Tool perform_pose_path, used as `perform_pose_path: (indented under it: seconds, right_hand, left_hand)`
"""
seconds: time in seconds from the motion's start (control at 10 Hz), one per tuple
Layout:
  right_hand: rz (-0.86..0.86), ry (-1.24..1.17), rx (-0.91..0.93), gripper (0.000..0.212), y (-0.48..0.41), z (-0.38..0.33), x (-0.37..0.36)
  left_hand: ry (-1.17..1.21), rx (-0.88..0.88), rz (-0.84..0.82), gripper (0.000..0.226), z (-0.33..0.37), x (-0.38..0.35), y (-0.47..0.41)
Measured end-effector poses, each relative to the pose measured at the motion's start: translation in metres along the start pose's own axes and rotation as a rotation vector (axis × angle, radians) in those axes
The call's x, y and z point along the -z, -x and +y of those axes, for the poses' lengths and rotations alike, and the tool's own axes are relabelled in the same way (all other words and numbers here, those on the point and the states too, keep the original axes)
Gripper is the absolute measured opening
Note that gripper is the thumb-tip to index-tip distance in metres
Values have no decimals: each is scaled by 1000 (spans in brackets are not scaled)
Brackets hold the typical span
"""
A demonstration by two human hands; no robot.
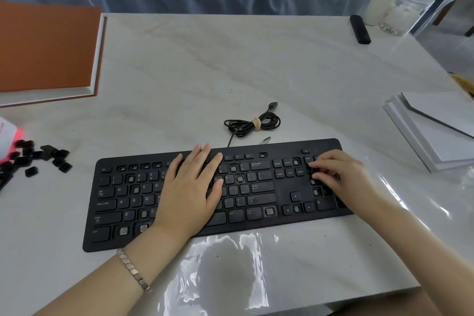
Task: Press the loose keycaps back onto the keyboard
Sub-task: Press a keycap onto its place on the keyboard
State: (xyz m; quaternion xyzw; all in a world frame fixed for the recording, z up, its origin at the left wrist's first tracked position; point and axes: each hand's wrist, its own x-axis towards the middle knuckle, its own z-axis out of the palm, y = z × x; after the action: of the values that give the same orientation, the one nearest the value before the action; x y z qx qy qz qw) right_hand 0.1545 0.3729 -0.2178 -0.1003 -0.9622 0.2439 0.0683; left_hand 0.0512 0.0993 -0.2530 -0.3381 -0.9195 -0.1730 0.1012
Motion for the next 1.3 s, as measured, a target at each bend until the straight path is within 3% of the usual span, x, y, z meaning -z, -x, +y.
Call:
perform_pose_path:
  seconds: [0.8, 1.0, 1.2, 1.3]
  right_hand:
    - [17, 40, 68, 20, -4, 5, -5]
    - [164, -66, -11, 16, -2, 4, -12]
    - [377, 259, 240, 11, 18, 1, -30]
    - [413, 340, 206, 22, 22, -3, -38]
  left_hand:
    - [19, 15, -24, 46, -1, -1, 0]
    - [19, 13, -20, 46, -1, -2, 0]
    - [18, 10, -9, 46, 0, -1, 0]
    - [20, 11, -9, 46, 0, -1, 0]
